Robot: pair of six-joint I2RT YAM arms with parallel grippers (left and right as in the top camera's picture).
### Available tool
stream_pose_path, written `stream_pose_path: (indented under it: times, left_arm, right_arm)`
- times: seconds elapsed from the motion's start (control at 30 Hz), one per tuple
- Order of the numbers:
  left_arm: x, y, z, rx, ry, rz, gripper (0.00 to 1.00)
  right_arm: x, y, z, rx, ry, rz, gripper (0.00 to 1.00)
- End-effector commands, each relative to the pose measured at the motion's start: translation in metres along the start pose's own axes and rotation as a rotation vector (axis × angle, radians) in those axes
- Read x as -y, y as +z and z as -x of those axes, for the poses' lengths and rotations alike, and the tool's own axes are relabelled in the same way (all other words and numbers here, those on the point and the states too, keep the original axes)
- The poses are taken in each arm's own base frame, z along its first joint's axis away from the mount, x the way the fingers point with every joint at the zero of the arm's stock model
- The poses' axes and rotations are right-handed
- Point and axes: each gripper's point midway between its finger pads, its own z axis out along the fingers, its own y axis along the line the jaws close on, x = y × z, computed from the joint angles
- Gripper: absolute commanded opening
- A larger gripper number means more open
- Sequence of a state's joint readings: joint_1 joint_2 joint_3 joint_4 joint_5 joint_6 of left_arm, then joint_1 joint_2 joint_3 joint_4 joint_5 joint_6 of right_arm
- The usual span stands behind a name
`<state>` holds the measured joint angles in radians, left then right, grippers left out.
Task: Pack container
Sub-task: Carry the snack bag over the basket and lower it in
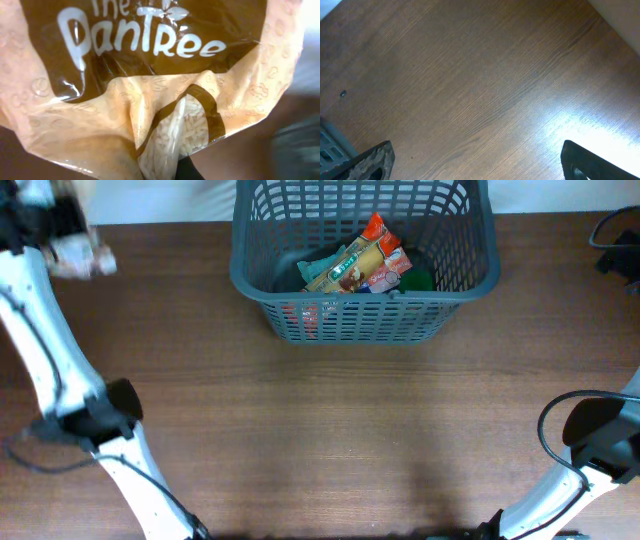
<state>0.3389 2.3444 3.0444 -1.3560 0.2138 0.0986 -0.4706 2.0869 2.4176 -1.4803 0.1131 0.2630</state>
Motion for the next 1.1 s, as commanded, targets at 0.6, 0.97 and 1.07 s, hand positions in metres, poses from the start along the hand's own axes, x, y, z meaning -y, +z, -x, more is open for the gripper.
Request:
stream_pose_path:
  times: [0.6,0.97,1.07]
  left_arm:
    - [0.369,-0.154,0.031,0.347,0.363,-0.535,0.02]
    - [0.405,0.01,-0.061,-0.001,0.309,-0.494,0.02]
    - [0.41,0.037,-0.093,-0.101,0.308,-0.49,0.02]
  right_arm:
    - [-0.002,-0.005,0.0,0.012,0.008,0.007,0.99]
    - [-0.002,-0.005,0.0,0.012,0.008,0.007,0.99]
    - [-0.002,-0.005,0.0,0.012,0.008,0.007,0.99]
